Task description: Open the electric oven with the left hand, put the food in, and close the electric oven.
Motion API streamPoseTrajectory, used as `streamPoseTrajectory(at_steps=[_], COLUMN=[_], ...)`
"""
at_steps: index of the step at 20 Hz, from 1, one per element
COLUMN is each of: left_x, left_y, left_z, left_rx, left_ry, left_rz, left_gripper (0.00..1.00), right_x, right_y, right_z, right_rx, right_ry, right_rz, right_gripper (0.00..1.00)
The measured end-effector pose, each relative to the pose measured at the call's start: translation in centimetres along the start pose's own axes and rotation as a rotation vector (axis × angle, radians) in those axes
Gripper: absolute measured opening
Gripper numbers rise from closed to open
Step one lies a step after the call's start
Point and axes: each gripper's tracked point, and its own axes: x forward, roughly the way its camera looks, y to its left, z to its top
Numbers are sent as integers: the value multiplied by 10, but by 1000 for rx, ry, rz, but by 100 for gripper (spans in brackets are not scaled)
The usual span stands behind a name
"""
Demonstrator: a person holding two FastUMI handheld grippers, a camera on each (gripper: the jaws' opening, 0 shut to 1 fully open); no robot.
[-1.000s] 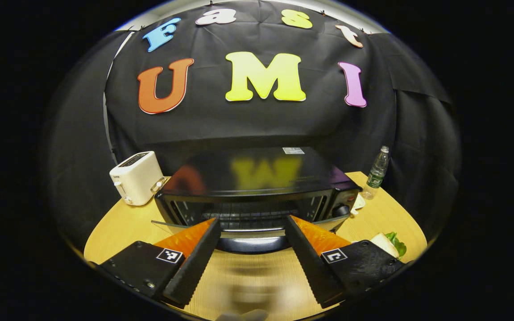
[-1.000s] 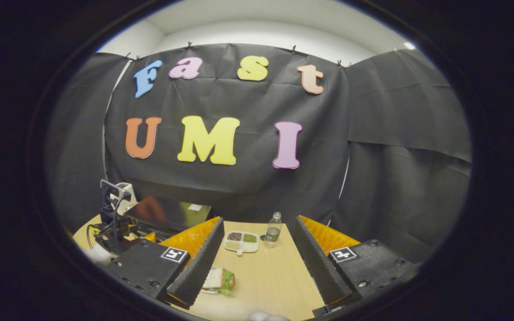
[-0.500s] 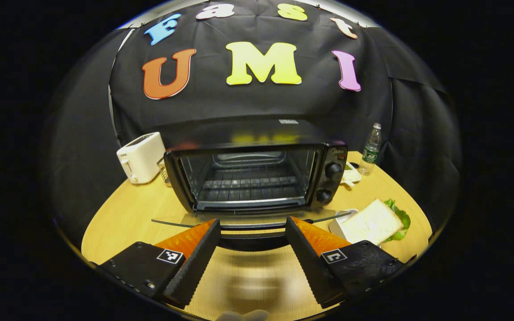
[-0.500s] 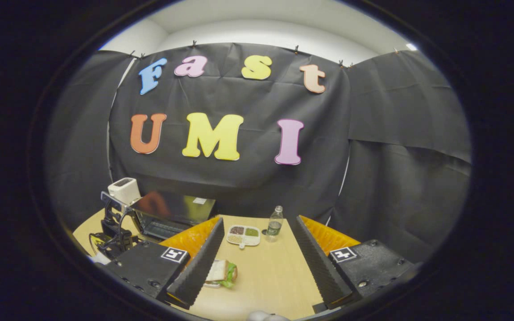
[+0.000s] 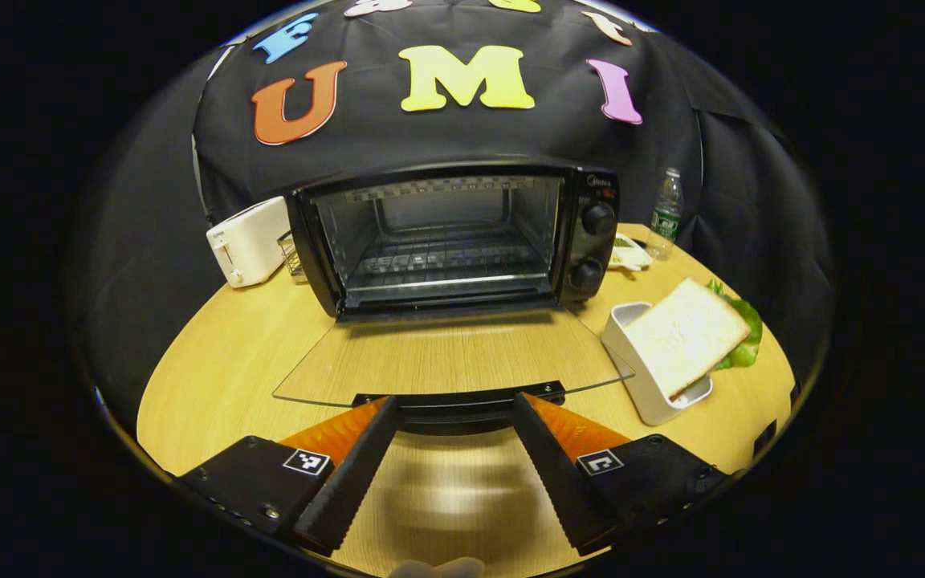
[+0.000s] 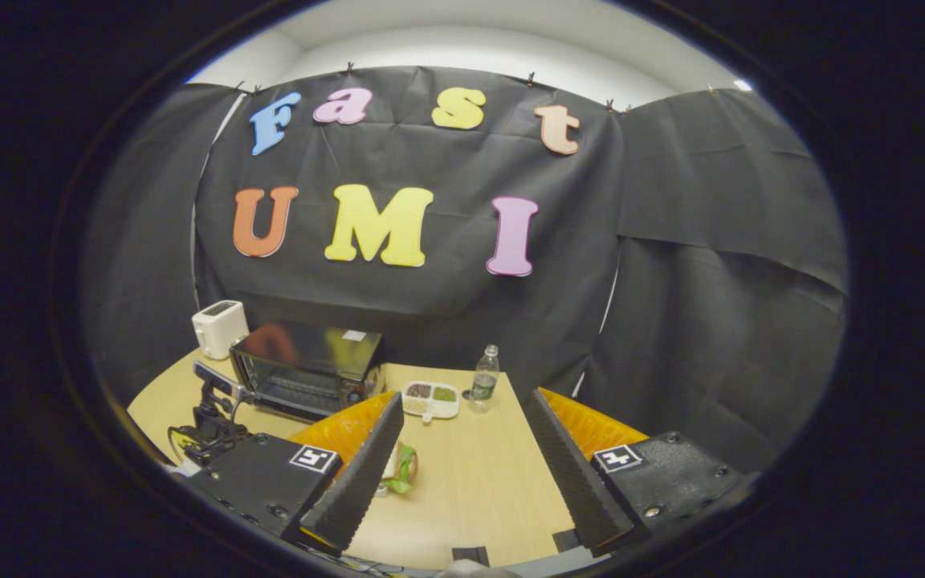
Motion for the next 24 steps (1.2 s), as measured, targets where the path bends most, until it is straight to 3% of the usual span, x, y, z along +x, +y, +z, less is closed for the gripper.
streamPoseTrajectory(at_steps=[6, 7, 9, 10, 11, 12, 18, 24], left_x=[10, 10, 8, 6, 4, 2, -49, -130], left_y=[2, 2, 2, 4, 5, 7, 34, 48], left_z=[-18, -21, -27, -25, -22, -18, 31, 113], left_rx=[-15, -2, 11, 8, 3, -1, -30, -46], left_ry=[42, 44, 48, 40, 30, 14, -114, -303], left_rz=[-2, -2, 0, -2, -10, -9, 18, 53], left_gripper=[96, 100, 89, 98, 89, 96, 96, 96], right_x=[-7, -8, -7, -7, -7, -5, 15, 73], right_y=[-2, -1, 2, 5, 8, 9, 12, 24], right_z=[-16, -19, -25, -27, -27, -26, -45, -112], right_rx=[-6, -7, -4, -1, 1, 4, 27, 115], right_ry=[36, 42, 57, 60, 59, 54, 64, 215], right_rz=[-17, -19, -17, -12, -8, -7, 26, 149], right_gripper=[99, 99, 99, 99, 99, 99, 99, 100])
